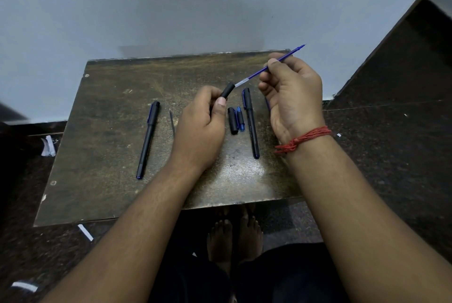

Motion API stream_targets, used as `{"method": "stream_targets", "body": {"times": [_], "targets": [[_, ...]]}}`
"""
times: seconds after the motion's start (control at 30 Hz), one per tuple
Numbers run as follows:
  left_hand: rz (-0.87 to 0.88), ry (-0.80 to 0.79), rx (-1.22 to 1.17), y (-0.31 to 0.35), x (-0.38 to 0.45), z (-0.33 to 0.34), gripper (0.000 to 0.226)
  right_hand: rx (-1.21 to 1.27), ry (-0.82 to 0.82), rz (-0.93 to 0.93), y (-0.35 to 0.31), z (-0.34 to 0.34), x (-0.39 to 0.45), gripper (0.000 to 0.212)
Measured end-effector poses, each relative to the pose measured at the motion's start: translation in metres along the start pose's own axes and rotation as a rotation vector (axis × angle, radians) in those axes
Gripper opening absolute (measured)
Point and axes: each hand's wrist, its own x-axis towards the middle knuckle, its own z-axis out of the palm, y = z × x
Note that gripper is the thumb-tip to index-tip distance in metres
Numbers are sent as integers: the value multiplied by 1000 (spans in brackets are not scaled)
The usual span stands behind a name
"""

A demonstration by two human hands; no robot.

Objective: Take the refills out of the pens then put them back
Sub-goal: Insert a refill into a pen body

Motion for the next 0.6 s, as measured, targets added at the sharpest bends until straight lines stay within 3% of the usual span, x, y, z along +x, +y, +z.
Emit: {"method": "stream_targets", "body": {"times": [0.6], "targets": [[40,-38,23,3,0,-1,10,-135,-18,-82,0,-3,2,9]]}}
